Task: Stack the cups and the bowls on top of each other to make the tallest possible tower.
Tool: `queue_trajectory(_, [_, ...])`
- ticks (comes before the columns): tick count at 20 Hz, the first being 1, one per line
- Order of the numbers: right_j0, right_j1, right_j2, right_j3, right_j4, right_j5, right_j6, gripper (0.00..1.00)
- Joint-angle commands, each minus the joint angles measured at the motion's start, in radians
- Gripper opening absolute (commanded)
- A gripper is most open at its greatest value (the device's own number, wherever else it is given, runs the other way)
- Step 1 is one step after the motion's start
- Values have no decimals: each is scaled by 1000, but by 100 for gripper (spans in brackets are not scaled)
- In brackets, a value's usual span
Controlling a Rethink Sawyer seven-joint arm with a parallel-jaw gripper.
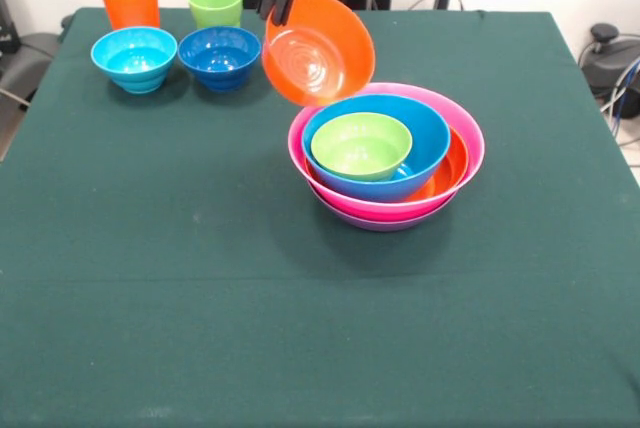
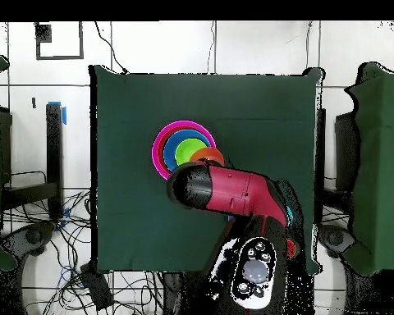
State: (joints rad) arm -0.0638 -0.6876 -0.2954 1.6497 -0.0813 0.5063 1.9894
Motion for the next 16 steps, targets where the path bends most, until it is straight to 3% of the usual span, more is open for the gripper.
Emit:
queue_trajectory(1, [-1,92,31,-95,37,93,162,0])
queue_trajectory(6, [9,99,11,-98,43,83,158,0])
queue_trajectory(16, [133,111,-85,-92,90,127,267,0])
